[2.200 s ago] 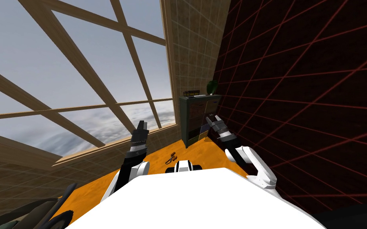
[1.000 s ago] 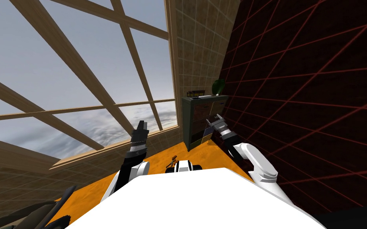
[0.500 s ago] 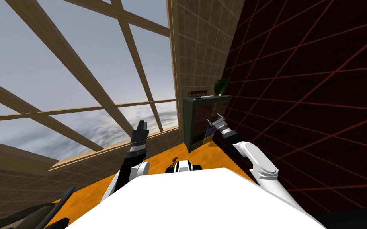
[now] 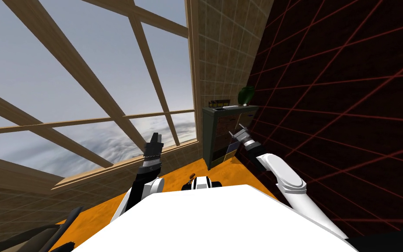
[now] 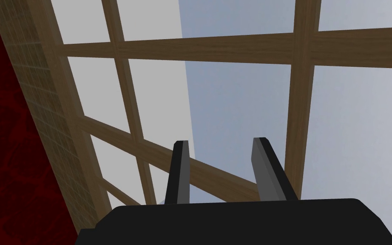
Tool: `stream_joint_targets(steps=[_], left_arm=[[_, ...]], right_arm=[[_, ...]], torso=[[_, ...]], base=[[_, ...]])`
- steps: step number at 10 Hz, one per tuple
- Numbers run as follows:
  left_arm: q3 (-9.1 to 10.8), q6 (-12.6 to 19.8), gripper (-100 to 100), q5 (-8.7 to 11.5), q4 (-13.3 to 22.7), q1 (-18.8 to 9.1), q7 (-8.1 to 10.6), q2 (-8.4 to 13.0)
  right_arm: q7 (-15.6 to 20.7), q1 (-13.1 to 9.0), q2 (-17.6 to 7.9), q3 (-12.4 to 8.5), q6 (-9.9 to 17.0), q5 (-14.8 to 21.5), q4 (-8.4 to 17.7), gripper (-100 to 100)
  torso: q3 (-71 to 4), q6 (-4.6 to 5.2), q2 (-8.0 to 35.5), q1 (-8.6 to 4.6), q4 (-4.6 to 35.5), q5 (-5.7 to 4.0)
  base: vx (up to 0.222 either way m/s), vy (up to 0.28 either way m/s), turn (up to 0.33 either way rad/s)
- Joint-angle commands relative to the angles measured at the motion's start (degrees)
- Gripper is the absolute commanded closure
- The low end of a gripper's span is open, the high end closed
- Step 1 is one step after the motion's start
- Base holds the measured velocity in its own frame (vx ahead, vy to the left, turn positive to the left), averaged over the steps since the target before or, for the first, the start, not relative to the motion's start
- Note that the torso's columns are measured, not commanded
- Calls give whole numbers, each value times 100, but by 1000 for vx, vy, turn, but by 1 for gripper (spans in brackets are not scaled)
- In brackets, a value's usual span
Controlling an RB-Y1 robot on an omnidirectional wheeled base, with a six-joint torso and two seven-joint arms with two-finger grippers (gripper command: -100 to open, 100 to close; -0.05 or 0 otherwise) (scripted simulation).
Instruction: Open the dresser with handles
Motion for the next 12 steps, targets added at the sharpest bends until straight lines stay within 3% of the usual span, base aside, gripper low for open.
stream_joint_targets(steps=[1, 9, 10, 11, 12], left_arm=[[0, 0, 0, 0, 0, 0, 0, 0], [0, 0, 0, 0, 0, 0, 0, 0], [0, 0, 0, 0, 0, -1, 0, 0], [0, 0, 0, 0, 0, -1, 0, 0], [0, 0, 0, 0, 0, 0, 0, 0]], right_arm=[[290, -73, -208, -75, 57, 446, 105, -100], [826, -209, -767, -177, 218, 1485, 244, -100], [789, -216, -721, -165, 204, 1416, 252, -100], [676, -274, -903, -315, 105, 1325, 303, -100], [661, -281, -925, -333, 92, 1312, 309, -100]], torso=[[7, 0, 9, -4, 4, -1], [3, 0, 4, 0, 2, 0], [9, 0, 14, -4, 5, -1], [12, 1, 16, -2, 6, -1], [4, 0, 4, 6, 3, 2]], base=[[57, 3, 39], [50, 10, 24], [2, -5, 12], [23, 17, -19], [28, 22, -21]])
